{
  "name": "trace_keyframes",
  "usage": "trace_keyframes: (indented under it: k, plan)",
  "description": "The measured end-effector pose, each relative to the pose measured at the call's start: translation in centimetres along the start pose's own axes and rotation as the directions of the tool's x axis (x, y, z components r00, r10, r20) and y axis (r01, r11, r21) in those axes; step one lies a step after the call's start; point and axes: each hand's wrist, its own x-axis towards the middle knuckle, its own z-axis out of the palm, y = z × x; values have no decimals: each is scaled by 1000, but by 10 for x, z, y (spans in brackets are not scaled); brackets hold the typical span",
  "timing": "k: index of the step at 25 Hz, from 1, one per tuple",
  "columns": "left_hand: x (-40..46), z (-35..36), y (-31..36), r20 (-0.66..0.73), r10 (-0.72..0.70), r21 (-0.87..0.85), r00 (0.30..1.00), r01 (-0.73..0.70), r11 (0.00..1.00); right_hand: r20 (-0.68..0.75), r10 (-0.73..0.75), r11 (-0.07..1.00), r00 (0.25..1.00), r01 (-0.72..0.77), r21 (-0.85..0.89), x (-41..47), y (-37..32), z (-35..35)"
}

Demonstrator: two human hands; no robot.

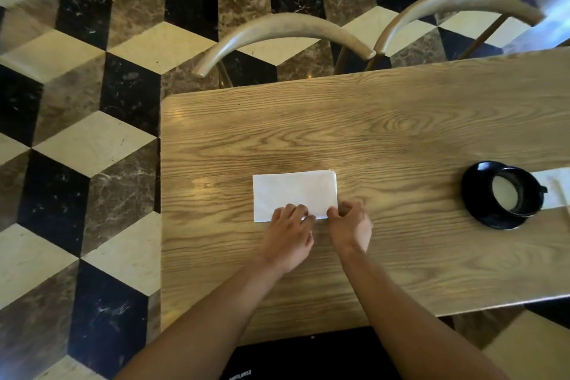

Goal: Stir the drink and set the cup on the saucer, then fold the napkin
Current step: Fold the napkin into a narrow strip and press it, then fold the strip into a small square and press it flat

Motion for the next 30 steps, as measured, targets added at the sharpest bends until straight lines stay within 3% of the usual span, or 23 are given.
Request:
trace_keyframes:
  k: [5,8,10,12,14,18,21,23,27,30]
  plan:
    - [4,-13,8,134,-115,-28,984,120,992,79,130,988,988,-136,77,-1,-16,-6]
    - [9,-23,12,203,-203,-150,958,235,960,160,233,952,959,-259,164,-1,-20,-5]
    - [16,-34,18,225,-274,-203,935,320,925,230,217,943,949,-265,200,-3,-23,-7]
    - [26,-48,19,273,-325,-211,905,386,898,261,143,956,955,-202,212,-6,-30,-11]
    - [36,-64,18,337,-289,-203,896,369,907,275,56,966,960,-122,227,-11,-36,-17]
    - [59,-98,11,275,-119,62,954,106,992,339,-142,966,930,55,251,-17,-45,-28]
    - [81,-126,-1,222,-11,232,975,-42,972,400,-263,956,878,181,231,-18,-60,-41]
    - [94,-148,-11,266,34,281,963,-111,953,395,-330,937,857,245,249,-15,-73,-49]
    - [109,-207,-26,341,-83,16,936,82,996,359,-421,904,833,355,237,-1,-105,-67]
    - [110,-237,-38,248,-126,-182,961,173,968,281,-572,820,771,522,235,11,-132,-85]
